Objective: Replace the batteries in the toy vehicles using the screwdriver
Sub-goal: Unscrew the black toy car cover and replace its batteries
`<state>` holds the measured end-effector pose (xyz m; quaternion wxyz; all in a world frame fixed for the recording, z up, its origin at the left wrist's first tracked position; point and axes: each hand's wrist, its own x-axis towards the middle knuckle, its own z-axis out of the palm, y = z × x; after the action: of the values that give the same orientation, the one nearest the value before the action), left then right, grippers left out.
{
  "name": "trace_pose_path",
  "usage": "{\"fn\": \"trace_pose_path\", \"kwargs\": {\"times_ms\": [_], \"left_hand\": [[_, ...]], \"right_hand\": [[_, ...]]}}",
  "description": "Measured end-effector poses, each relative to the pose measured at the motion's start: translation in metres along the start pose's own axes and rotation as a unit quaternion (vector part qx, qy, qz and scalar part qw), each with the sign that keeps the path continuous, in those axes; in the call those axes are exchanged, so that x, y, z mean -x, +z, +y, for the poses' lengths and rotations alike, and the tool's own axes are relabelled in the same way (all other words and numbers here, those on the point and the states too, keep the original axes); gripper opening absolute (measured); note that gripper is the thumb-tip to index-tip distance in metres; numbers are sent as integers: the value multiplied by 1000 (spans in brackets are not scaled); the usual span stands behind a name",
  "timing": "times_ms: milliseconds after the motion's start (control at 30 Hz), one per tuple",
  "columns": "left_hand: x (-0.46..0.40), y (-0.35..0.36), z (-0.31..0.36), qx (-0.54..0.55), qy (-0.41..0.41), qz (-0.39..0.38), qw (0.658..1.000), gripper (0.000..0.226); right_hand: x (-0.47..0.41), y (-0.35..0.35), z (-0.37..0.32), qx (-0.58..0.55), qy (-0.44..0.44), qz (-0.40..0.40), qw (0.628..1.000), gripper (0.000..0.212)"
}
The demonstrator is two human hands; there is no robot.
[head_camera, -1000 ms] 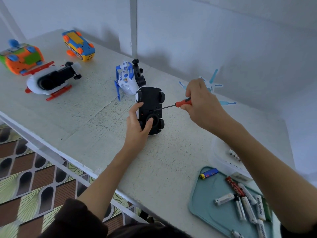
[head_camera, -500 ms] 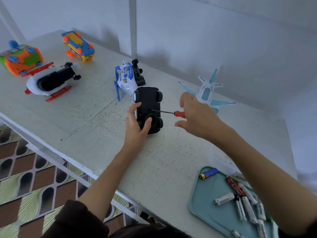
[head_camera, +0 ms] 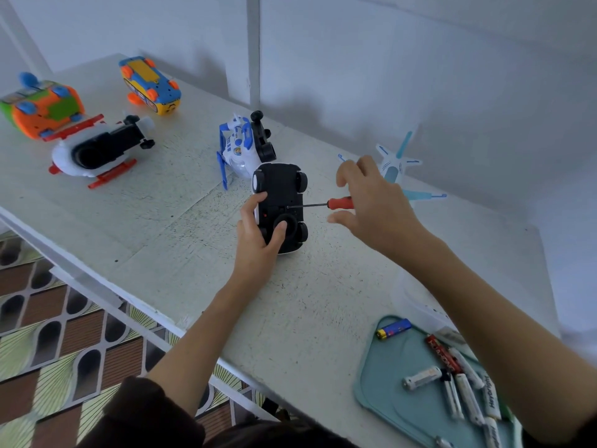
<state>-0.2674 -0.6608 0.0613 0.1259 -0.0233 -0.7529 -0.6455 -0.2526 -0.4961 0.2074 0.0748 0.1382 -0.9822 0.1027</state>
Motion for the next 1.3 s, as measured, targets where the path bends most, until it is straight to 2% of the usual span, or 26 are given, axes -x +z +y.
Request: {"fn": "trace_pose_path", "kwargs": {"times_ms": [133,233,400,467,633,767,867,933,1067,1167,1300], "left_hand": [[1,0,0,-3,1,-2,1000,49],[1,0,1,-7,3,0,1000,48],[0,-1,0,-11,7,2,1000,49],[0,0,-1,-14,8,3,1000,49],[0,-1,0,-18,8,-1,1000,49],[0,-1,0,-19,12,-2,1000,49],[1,-1,-2,-20,9,1,1000,50],[0,-1,-1,-20,10,1,1000,50],[1,0,0,-24,11,1,1000,50],[0,-1,-2,-26,12,2,1000,50],[0,0,-2,-24,16,3,1000,50]], "right_hand": [[-3,-2,1,61,2,27,998,19],[-5,1,2,88,7,50,995,31],[-2,2,5,12,27,-15,999,43],[-2,1,6,-5,17,-35,999,41],[-4,-3,9,39,35,-35,998,31],[-8,4,11,84,50,-29,995,47],[-6,5,9,-2,34,-19,999,35],[-5,2,7,-9,15,-27,999,38],[-9,-1,6,64,19,-32,997,32],[-11,3,7,107,25,-39,993,44],[-6,5,6,38,-10,-19,999,35]]}}
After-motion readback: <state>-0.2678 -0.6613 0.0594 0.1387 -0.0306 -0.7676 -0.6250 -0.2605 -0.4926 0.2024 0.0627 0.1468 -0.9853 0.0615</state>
